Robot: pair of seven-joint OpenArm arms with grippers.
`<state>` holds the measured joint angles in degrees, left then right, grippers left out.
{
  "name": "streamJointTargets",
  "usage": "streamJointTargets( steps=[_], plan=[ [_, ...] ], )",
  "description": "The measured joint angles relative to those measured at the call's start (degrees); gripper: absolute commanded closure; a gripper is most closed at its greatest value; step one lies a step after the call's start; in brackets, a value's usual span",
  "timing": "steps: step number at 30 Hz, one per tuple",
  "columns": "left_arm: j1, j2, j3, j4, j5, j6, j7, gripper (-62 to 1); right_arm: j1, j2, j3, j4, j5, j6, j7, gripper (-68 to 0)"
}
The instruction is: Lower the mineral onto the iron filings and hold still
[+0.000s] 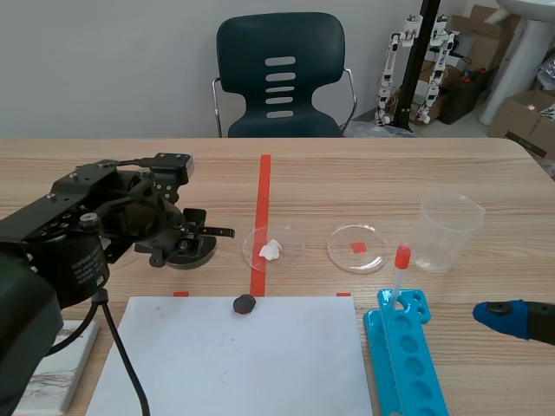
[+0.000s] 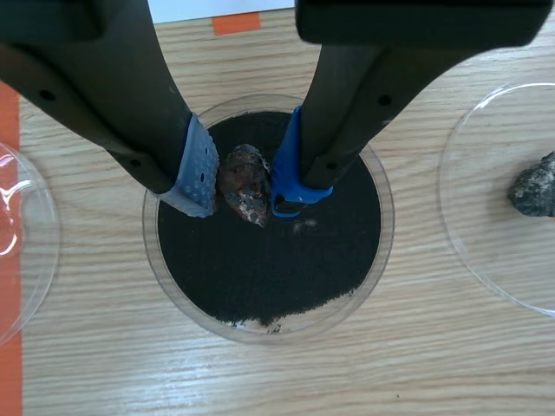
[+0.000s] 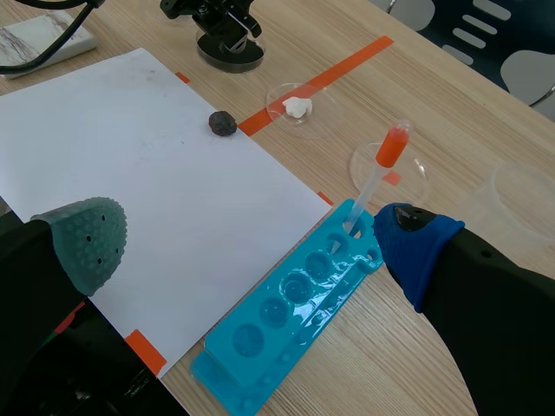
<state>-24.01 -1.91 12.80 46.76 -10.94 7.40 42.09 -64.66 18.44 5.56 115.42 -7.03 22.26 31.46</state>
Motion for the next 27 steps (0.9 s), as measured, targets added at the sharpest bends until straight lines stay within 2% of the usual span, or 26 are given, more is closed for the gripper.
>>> streamJointTargets(
  steps=[2, 7, 27],
  plan=[
    [-0.85, 0.04, 0.00, -1.73, -0.02, 1.09, 1.18, -6.0, 0.00, 0.00, 0.00, 0.00, 0.00, 0.00, 0.00, -59.1],
    [-2.38, 0.00, 0.00, -3.93, -0.20, 1.03, 0.96, -6.0, 0.00, 0.00, 0.00, 0.00, 0.00, 0.00, 0.00, -59.1],
    [-2.54, 0.02, 0.00, -4.20, -0.20, 1.03, 0.70, -6.0, 0.00, 0.00, 0.00, 0.00, 0.00, 0.00, 0.00, -59.1]
  ],
)
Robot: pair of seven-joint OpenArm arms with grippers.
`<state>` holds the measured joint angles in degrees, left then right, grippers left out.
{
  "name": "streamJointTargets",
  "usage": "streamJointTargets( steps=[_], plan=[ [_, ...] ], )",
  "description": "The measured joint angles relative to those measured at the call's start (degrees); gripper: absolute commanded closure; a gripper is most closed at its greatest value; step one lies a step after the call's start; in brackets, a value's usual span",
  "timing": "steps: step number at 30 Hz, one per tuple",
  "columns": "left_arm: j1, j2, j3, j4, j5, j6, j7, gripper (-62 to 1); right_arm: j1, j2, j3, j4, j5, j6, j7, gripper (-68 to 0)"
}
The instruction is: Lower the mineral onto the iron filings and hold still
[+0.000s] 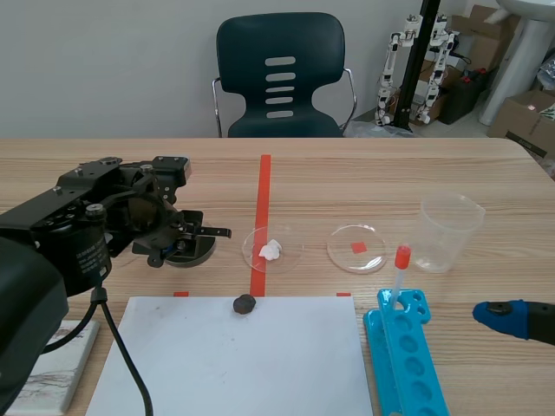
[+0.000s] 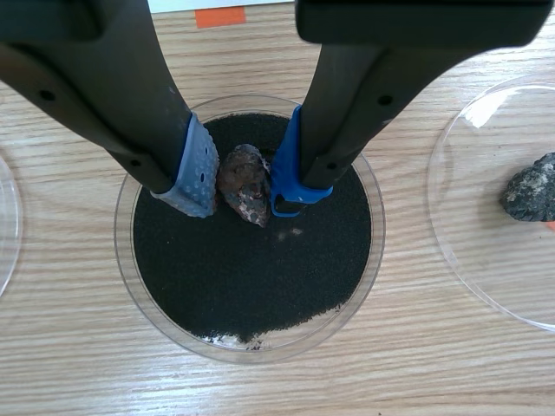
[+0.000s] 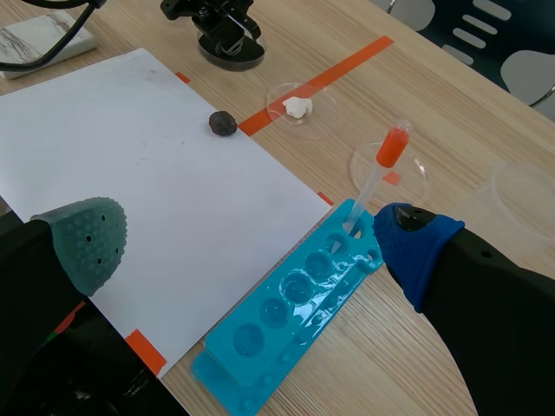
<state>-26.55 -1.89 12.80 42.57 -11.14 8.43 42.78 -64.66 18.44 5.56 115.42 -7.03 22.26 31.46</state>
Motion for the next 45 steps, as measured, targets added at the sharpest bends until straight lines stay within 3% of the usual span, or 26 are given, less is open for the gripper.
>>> streamJointTargets(
  steps=[8, 11, 15, 19, 25, 27, 30, 32, 34, 37, 42, 45],
  plan=[
    [0.17, 0.00, 0.00, 0.09, 0.00, 0.00, -0.52, -6.0, 0.00, 0.00, 0.00, 0.00, 0.00, 0.00, 0.00, -59.1],
    [2.25, -0.07, -0.02, 3.17, -0.46, 0.00, -0.98, -6.0, 0.00, 0.00, 0.00, 0.00, 0.00, 0.00, 0.00, -59.1],
    [8.04, -1.16, 0.00, 14.19, -2.19, -0.07, -0.81, -6.0, 0.02, 0.00, 0.00, 0.00, 0.00, 0.00, 0.00, -59.1],
    [14.64, -5.75, 0.09, 28.76, -3.87, 0.02, -1.99, -6.0, 0.00, 0.00, 0.00, 0.00, -0.02, 0.02, -0.02, -59.1],
    [29.75, -14.08, 0.11, 48.41, -4.13, -0.17, -8.66, -6.0, 0.00, 0.00, 0.00, 0.00, 0.02, 0.00, 0.00, -59.1],
    [35.17, -16.83, 0.09, 53.83, -5.95, -0.22, -11.32, -6.0, 0.00, 0.00, 0.00, 0.00, 0.00, 0.02, -0.02, -59.1],
    [42.56, -19.52, 0.09, 60.02, -6.95, -0.31, -16.26, -6.0, 0.02, 0.00, 0.00, 0.00, 0.02, -0.02, 0.00, -59.1],
    [47.45, -19.82, -0.48, 63.25, -6.93, -2.01, -20.17, -6.0, 0.02, 0.00, 0.00, 0.00, 0.00, 0.02, -0.02, -59.1],
    [52.02, -19.85, -1.88, 65.75, -5.35, -7.37, -23.34, -6.0, 0.00, 0.00, 0.00, 0.00, 0.00, 0.02, -0.04, -59.1],
    [58.97, -19.65, -4.28, 69.40, -3.21, -11.45, -27.76, -6.0, 0.02, 0.00, 0.00, 0.00, -0.02, 0.02, -0.02, -59.1],
    [68.35, -19.37, -6.97, 73.99, 2.64, -14.38, -34.93, -6.0, 0.02, 0.00, 0.00, 0.00, 0.02, -0.02, 0.00, -59.1],
    [73.72, -19.37, -7.37, 76.17, 5.90, -14.51, -37.97, -6.0, 0.02, 0.00, 0.00, 0.00, 0.00, 0.00, -0.02, -59.1]
  ],
)
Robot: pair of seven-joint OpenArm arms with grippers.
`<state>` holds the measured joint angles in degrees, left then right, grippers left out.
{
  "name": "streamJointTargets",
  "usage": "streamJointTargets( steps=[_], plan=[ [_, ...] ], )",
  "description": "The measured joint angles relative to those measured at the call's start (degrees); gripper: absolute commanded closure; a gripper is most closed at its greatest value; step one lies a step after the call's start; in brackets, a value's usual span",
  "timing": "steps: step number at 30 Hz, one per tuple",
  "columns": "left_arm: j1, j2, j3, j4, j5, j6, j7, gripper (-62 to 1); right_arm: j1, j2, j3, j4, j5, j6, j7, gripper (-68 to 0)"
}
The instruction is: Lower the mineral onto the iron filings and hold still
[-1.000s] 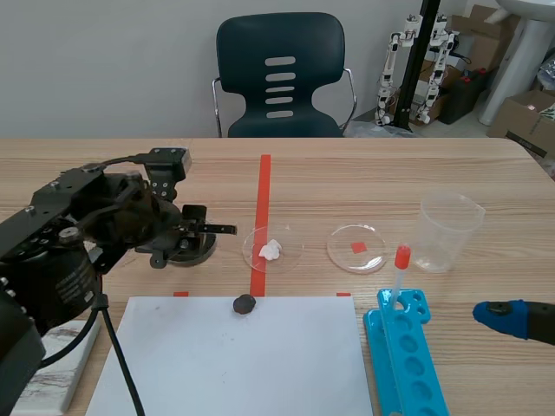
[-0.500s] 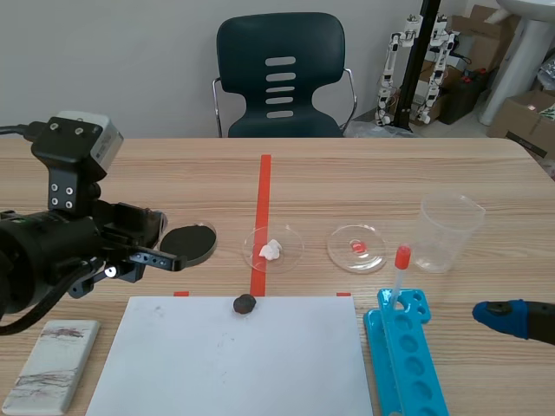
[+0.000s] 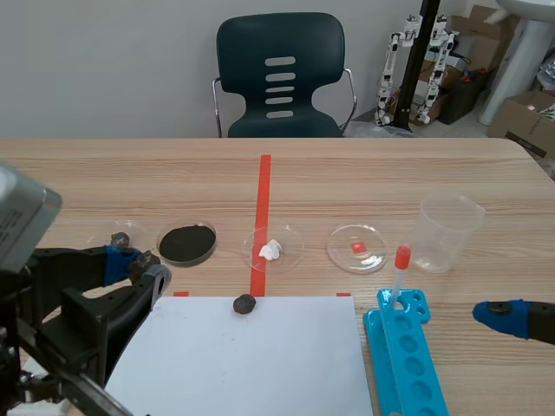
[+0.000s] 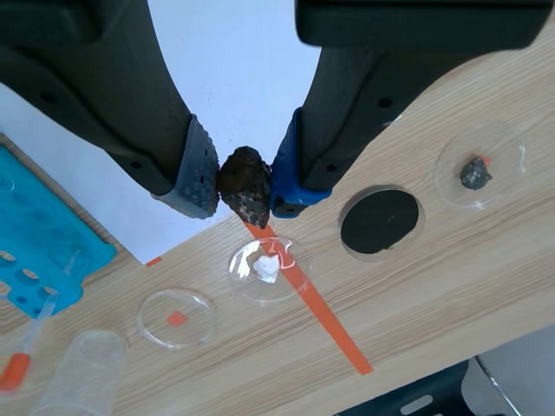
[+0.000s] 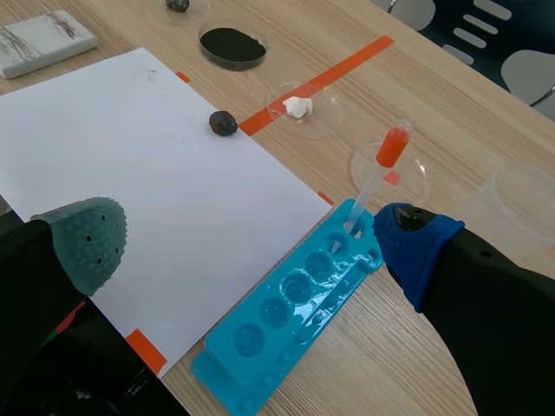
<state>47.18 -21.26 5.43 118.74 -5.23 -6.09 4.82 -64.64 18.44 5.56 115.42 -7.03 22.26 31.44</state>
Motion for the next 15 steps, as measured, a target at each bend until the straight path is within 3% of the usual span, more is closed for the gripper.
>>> streamJointTargets(
  steps=[6, 15],
  plan=[
    [7.34, 0.00, 0.02, 0.66, 3.80, 0.04, -5.31, -6.0, 0.00, 0.00, 0.00, 0.00, 0.00, 0.00, 0.02, -59.1],
    [8.72, 0.00, 0.02, 0.66, 3.74, 0.04, -5.53, -6.0, 0.00, 0.00, 0.00, 0.00, 0.00, 0.00, 0.02, -59.1]
  ],
)
